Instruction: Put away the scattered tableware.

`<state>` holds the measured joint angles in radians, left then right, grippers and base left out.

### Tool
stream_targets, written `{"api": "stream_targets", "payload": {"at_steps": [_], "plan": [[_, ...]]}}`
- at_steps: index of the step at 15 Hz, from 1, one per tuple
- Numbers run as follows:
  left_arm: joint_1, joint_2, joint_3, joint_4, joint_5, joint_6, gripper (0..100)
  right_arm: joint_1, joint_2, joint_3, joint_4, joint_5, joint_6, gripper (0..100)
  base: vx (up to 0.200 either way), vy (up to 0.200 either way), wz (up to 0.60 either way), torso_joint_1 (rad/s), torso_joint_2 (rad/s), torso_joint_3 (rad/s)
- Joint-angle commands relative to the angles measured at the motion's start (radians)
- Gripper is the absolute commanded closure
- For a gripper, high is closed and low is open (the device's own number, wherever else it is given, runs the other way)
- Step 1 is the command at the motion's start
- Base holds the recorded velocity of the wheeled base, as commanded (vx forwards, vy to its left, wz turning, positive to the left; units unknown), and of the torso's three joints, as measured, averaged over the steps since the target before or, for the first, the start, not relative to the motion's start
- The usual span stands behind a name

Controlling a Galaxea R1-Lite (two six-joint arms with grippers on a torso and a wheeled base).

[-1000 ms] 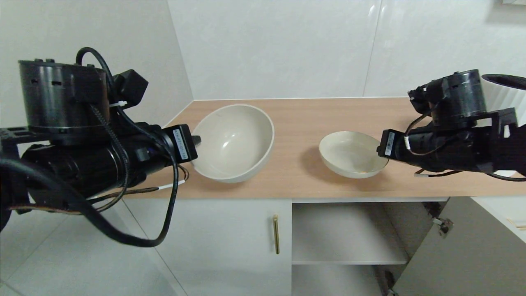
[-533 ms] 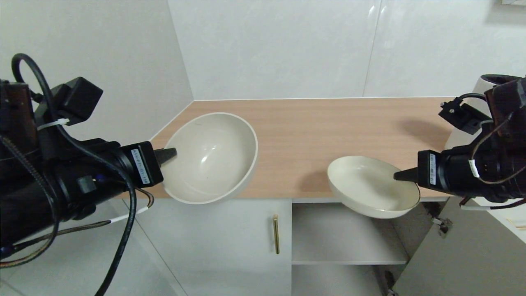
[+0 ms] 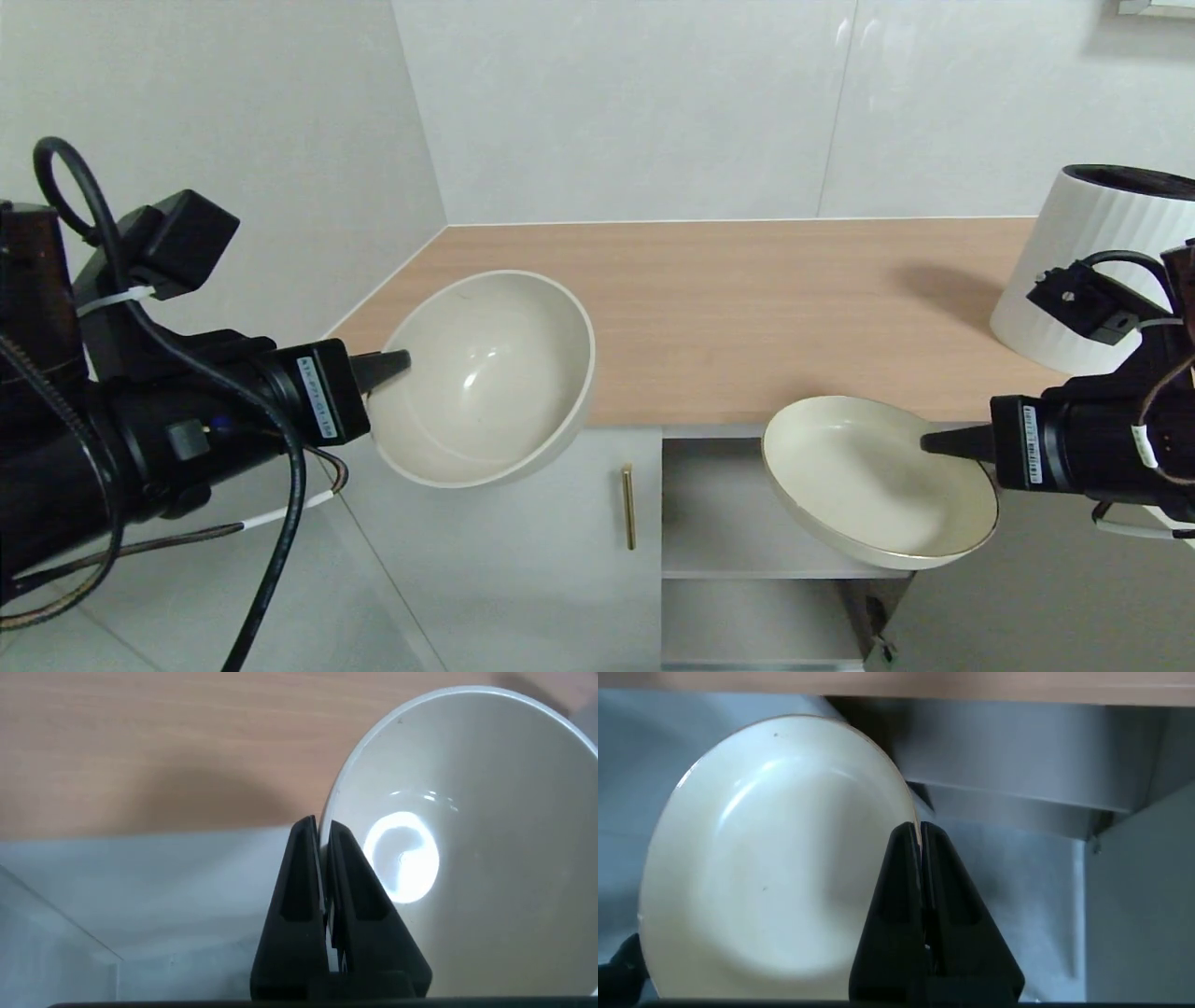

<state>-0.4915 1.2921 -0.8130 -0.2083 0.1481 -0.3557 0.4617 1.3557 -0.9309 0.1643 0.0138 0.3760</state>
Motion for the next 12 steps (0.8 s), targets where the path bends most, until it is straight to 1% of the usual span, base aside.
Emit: {"api": "stream_targets", "payload": {"at_steps": [1, 5, 8, 12], "plan": [[-0.001, 0.007, 0.002, 0.000, 0.001, 0.000, 100, -0.006, 0.005, 0.020, -0.020, 0.000, 0.000, 100, 0.000, 0.000, 0.00, 0.000, 0.00, 0.000], [-0.006, 0.022, 0.005, 0.000, -0.001, 0.001, 100, -0.014, 0.016, 0.072, -0.120, -0.002, -0.015, 100, 0.000, 0.000, 0.00, 0.000, 0.00, 0.000], [-0.006, 0.030, 0.005, 0.000, -0.001, 0.001, 100, -0.015, 0.025, 0.089, -0.158, -0.002, -0.025, 100, 0.000, 0.000, 0.00, 0.000, 0.00, 0.000], [-0.006, 0.035, 0.005, 0.000, 0.001, 0.001, 100, -0.015, 0.026, 0.093, -0.164, -0.003, -0.025, 100, 0.000, 0.000, 0.00, -0.134, 0.36, 0.216]]}}
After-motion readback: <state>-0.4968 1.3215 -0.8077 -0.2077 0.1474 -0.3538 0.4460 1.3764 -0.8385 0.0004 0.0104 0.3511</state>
